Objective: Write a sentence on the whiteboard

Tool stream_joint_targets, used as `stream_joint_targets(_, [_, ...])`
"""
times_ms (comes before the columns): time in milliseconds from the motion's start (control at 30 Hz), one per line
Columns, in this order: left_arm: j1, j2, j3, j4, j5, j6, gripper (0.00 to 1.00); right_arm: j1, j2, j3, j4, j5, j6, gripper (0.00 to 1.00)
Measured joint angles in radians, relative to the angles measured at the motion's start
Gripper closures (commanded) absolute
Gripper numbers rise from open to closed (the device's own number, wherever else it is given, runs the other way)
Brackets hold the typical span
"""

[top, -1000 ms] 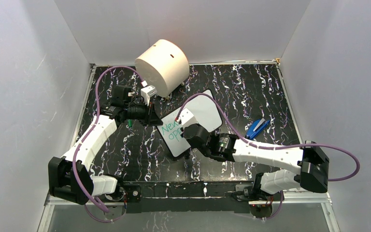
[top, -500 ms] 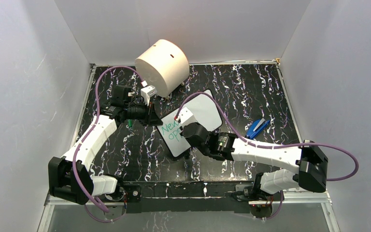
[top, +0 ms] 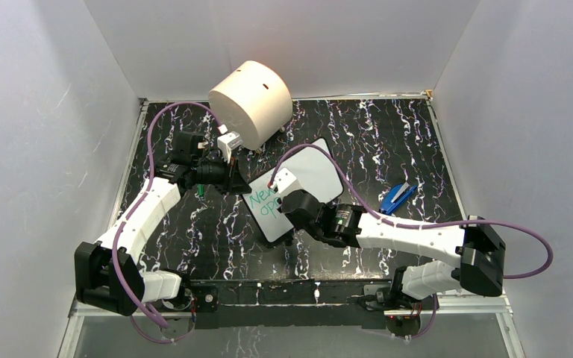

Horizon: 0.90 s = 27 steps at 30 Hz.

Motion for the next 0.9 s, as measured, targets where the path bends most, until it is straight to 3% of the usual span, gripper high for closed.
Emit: stream_joint_targets(900, [0.0,0.0,0.0,0.0,0.0,0.0,1.0,-0.013,0.0,0.0,-0.002,0.051,-0.008,1.0])
